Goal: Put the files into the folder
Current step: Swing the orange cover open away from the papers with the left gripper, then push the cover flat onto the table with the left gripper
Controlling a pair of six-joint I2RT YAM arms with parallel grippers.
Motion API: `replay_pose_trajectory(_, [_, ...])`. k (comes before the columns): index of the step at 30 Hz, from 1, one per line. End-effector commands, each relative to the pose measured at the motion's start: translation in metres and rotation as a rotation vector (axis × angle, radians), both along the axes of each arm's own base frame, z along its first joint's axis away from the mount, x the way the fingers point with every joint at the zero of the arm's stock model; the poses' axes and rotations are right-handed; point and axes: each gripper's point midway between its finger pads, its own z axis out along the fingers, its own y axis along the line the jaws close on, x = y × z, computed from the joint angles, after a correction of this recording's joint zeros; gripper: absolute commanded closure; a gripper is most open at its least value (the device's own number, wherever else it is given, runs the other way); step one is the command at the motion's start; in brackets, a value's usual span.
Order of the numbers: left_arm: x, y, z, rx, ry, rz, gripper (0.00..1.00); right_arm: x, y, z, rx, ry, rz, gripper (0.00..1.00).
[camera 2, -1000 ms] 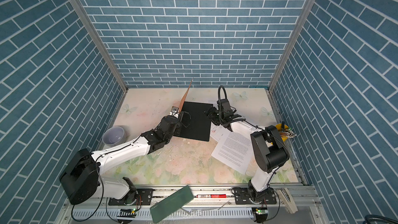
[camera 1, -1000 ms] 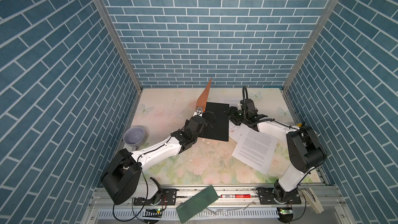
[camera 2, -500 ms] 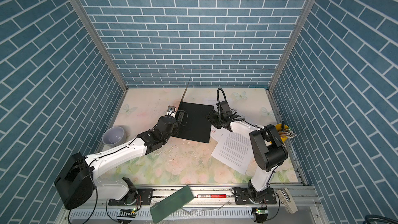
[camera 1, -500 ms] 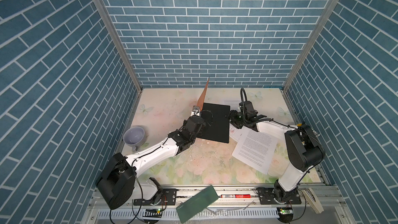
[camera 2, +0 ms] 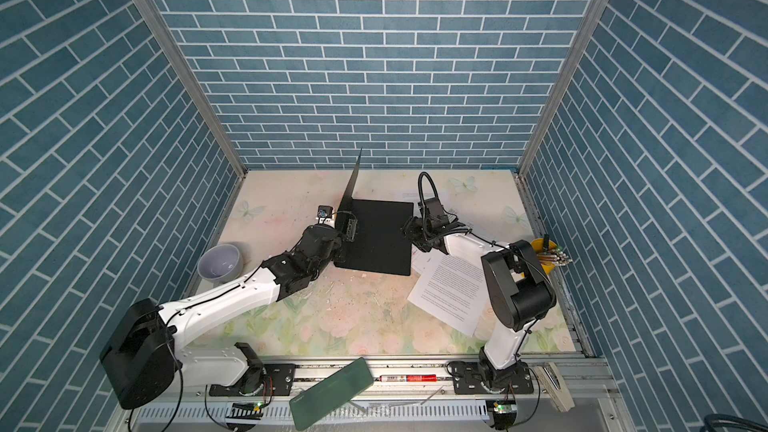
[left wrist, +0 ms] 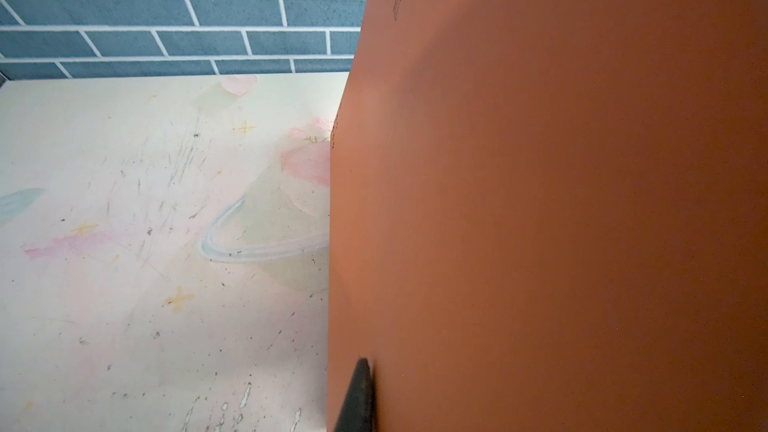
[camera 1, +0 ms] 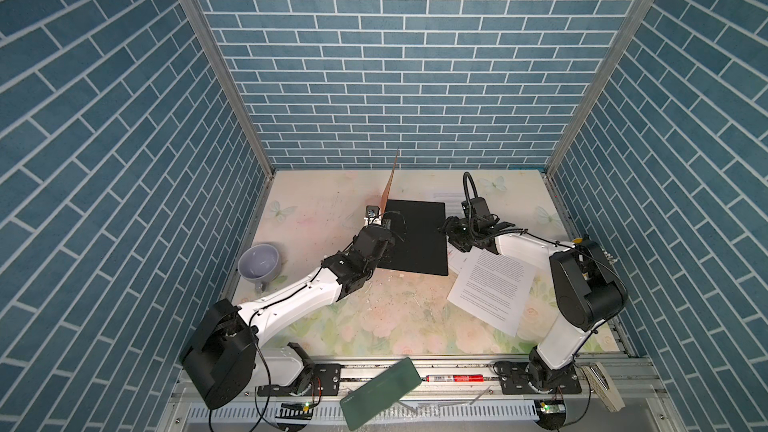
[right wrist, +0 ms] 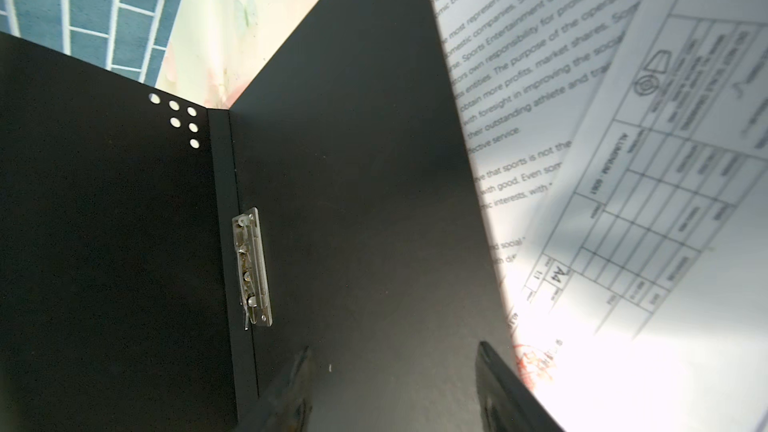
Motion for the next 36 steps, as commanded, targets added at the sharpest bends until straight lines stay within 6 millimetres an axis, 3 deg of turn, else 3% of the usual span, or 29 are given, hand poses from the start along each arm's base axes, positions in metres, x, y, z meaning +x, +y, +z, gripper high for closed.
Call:
replay_pose_trajectory(1, [-0.005, -0.007, -0.006, -0.087, 0.045, -0.005, 0.91, -0.009, -0.011, -0.003, -0.047, 0.000, 0.006, 0.38])
replay_pose_trajectory(15, [-0.017, -0.013, -0.010, -0.301, 0.105, 0.035, 0.89, 0.001, -0.004, -0.007, -0.006, -0.001, -0.021, 0.39])
replay_pose_trajectory(23, [-0.022, 0.005, -0.013, -0.325, 0.084, 0.111, 0.85, -0.009, -0.017, -0.045, -0.099, 0.107, -0.042, 0.40])
replay_pose_trajectory(27, [-0.025, 0.017, -0.016, -0.327, 0.087, 0.157, 0.78, -0.016, -0.024, -0.058, -0.137, 0.146, -0.049, 0.41])
replay_pose_trajectory(34, [-0.027, 0.038, -0.023, -0.342, 0.119, 0.242, 0.55, -0.026, -0.037, -0.073, -0.214, 0.201, -0.053, 0.41])
replay_pose_trajectory(36, [-0.027, 0.049, -0.025, -0.337, 0.131, 0.283, 0.44, -0.027, -0.039, -0.074, -0.227, 0.210, -0.054, 0.41])
